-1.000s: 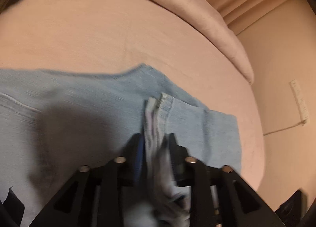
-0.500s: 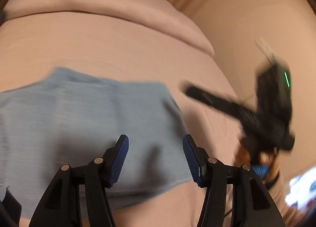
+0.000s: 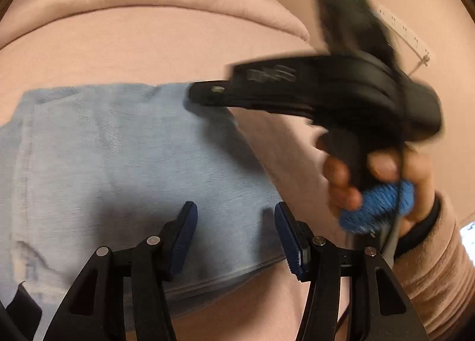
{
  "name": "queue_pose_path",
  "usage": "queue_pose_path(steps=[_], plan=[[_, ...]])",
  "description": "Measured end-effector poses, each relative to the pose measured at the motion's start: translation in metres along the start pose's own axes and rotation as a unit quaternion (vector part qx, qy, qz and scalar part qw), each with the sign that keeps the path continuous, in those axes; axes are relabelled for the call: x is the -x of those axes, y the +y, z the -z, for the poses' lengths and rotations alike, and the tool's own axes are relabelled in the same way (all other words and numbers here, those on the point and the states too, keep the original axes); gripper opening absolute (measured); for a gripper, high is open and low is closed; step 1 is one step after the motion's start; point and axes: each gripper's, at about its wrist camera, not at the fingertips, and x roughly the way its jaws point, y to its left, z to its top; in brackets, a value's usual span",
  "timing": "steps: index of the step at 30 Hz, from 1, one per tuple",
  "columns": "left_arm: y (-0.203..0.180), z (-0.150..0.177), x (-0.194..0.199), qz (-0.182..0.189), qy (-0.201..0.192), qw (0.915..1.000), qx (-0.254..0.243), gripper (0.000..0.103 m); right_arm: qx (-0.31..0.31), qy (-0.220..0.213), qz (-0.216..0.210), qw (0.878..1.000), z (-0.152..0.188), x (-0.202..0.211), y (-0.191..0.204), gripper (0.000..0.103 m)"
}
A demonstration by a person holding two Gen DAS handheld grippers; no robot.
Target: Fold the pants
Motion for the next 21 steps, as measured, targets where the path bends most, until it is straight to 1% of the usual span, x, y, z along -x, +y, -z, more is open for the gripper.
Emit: queue_pose_path(steps=[2, 3, 4, 5, 7, 9, 11, 13, 15, 16, 17, 18, 21], plan=[[0.006, 0.002, 0.014, 0.001, -0.025, 0.9997, 0.007, 0.055, 0.015, -0.027, -0.012, 0.999, 0.009, 0.020, 0.010, 0.012], [0.012, 0.002, 0.023, -0.002, -0.040, 0.9991, 0.015, 0.056, 0.028, -0.039, -0.011, 0.999, 0.015, 0.035, 0.017, 0.012], [0.018, 0.003, 0.031, -0.008, -0.052, 0.9983, 0.023, 0.056, 0.036, -0.043, -0.009, 0.998, 0.019, 0.039, 0.018, 0.012], [0.027, 0.004, 0.040, -0.019, -0.065, 0.9972, 0.033, 0.055, 0.048, -0.048, -0.009, 0.998, 0.025, 0.046, 0.025, 0.012], [0.040, 0.007, 0.049, -0.045, -0.077, 0.9949, 0.047, 0.055, 0.069, -0.043, -0.016, 0.997, 0.041, 0.053, 0.036, 0.012], [0.051, 0.012, 0.052, -0.073, -0.083, 0.9924, 0.054, 0.055, 0.090, -0.037, -0.008, 0.995, 0.059, 0.055, 0.047, 0.012], [0.064, 0.012, 0.053, -0.095, -0.075, 0.9908, 0.062, 0.055, 0.114, -0.033, 0.005, 0.993, 0.075, 0.051, 0.058, 0.012], [0.073, 0.018, 0.046, -0.103, -0.062, 0.9900, 0.073, 0.055, 0.140, -0.030, 0.033, 0.989, 0.087, 0.042, 0.064, 0.012], [0.075, 0.023, 0.043, -0.103, -0.069, 0.9898, 0.070, 0.055, 0.159, 0.005, 0.059, 0.986, 0.104, 0.021, 0.061, 0.011], [0.069, 0.022, 0.039, -0.110, -0.070, 0.9894, 0.063, 0.055, 0.164, 0.005, 0.072, 0.984, 0.113, 0.017, 0.054, 0.011], [0.059, 0.021, 0.036, -0.118, -0.067, 0.9892, 0.055, 0.055, 0.172, -0.019, 0.078, 0.982, 0.120, 0.017, 0.054, 0.011], [0.054, 0.023, 0.034, -0.125, -0.065, 0.9888, 0.048, 0.055, 0.183, -0.035, 0.086, 0.979, 0.124, 0.018, 0.056, 0.011], [0.053, 0.025, 0.038, -0.133, -0.067, 0.9881, 0.037, 0.055, 0.177, -0.031, 0.086, 0.980, 0.119, 0.022, 0.051, 0.011]])
